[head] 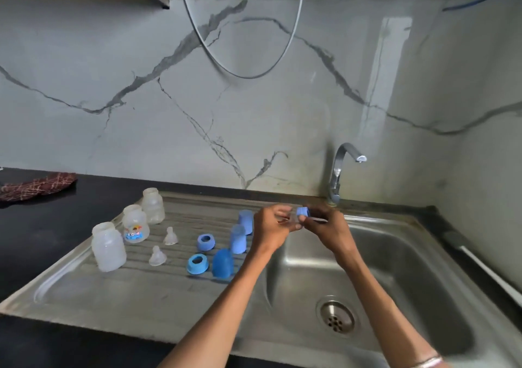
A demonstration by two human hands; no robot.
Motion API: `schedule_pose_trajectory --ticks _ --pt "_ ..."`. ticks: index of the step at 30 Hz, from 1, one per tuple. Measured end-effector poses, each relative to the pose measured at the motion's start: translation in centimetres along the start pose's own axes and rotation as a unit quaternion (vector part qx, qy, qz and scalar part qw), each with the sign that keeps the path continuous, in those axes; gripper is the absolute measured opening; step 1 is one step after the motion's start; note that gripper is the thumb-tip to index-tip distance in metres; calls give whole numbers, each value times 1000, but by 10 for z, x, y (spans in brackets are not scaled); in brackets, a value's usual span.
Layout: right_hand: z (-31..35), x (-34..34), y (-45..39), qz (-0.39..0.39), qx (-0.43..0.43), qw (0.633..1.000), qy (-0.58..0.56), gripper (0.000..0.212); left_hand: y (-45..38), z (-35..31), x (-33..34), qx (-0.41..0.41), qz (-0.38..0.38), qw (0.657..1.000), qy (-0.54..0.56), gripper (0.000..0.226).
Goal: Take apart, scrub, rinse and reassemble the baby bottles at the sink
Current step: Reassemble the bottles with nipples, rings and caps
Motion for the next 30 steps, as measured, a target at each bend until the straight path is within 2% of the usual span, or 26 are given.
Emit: schedule_pose_trajectory --ticks 6,12,18,23,27,30 --pt "-29 -24 10 -36 32 997 -63 26 6 19 36 -66 -69 990 104 33" --pt "-42 -29 7 -30 49 997 -41 34 13 38 56 -127 -66 968 208 25" --pt "-49 -20 9 -26 54 998 -5 37 10 38 50 -105 -150 967 177 20" --pt "-47 -23 9 -54 64 996 2 36 7 44 60 -119 -106 964 214 17" --pt "-50 -21 14 -71 65 995 23 38 10 50 67 -128 -87 956 248 5" --pt "-51 -21 16 -91 65 994 19 34 14 45 70 -119 -72 963 231 11"
Point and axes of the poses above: each hand's wrist, its own y-axis away from the middle knuckle, its own x-axis out of the palm, z = x × y, the point moved 5 cm from there along -y, towards the middle knuckle
